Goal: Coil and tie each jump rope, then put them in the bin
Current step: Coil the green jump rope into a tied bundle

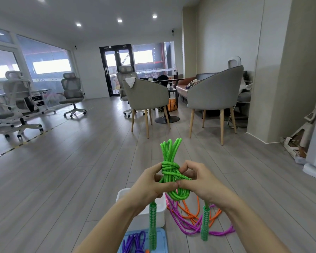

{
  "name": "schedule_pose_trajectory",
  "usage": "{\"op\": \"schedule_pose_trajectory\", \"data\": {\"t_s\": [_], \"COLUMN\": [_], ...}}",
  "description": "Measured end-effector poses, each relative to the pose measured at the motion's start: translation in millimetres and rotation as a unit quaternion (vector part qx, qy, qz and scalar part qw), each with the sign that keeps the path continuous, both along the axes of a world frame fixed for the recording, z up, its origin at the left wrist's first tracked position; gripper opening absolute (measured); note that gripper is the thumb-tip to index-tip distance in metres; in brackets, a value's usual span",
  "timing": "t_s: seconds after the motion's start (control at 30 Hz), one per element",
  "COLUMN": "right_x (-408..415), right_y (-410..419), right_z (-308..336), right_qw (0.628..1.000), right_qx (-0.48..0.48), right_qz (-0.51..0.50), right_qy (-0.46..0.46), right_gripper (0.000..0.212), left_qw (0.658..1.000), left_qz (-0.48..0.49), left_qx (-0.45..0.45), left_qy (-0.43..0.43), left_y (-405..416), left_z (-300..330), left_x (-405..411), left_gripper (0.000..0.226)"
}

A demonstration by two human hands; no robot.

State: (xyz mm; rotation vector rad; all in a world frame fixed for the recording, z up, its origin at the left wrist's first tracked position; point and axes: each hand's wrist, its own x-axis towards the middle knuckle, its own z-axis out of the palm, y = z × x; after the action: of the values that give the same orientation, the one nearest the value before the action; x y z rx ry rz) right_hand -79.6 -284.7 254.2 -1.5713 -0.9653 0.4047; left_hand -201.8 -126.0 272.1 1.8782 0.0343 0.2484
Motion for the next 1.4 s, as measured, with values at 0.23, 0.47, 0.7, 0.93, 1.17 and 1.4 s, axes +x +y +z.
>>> {"op": "schedule_pose_trajectory", "data": {"t_s": [0.23, 0.47, 0.7, 0.93, 1.17, 1.4], "right_x": [-1.7, -0.3, -4.1, -1.4, -4.6, -5.1], "right_y": [-2.8, -3.5, 1.7, -5.4, -6.8, -1.8], "right_z": [4.9, 5.2, -2.4, -4.6, -7.1, -9.9], "right_qw": [0.998, 0.997, 0.997, 0.992, 0.983, 0.987], "right_qx": [-0.036, -0.035, -0.031, 0.035, 0.052, 0.045], "right_qz": [-0.017, 0.01, 0.035, 0.071, 0.119, 0.095], "right_qy": [-0.058, -0.061, -0.053, 0.095, 0.127, 0.122], "right_gripper": [0.022, 0.02, 0.022, 0.027, 0.021, 0.026], "left_qw": [0.998, 0.971, 0.956, 0.951, 0.955, 0.967], "left_qz": [0.033, -0.093, -0.083, -0.116, -0.058, -0.017], "left_qx": [0.05, -0.204, -0.265, -0.253, -0.241, -0.198], "left_qy": [0.002, 0.082, 0.099, 0.135, 0.164, 0.159], "left_y": [-2.7, 2.2, 5.0, 13.9, 10.6, -4.2], "left_z": [8.4, 9.7, -0.5, -0.7, -10.7, -11.9], "left_x": [1.0, -5.7, -7.2, -3.7, -0.6, -0.9], "left_gripper": [0.041, 0.048, 0.05, 0.025, 0.043, 0.054]}}
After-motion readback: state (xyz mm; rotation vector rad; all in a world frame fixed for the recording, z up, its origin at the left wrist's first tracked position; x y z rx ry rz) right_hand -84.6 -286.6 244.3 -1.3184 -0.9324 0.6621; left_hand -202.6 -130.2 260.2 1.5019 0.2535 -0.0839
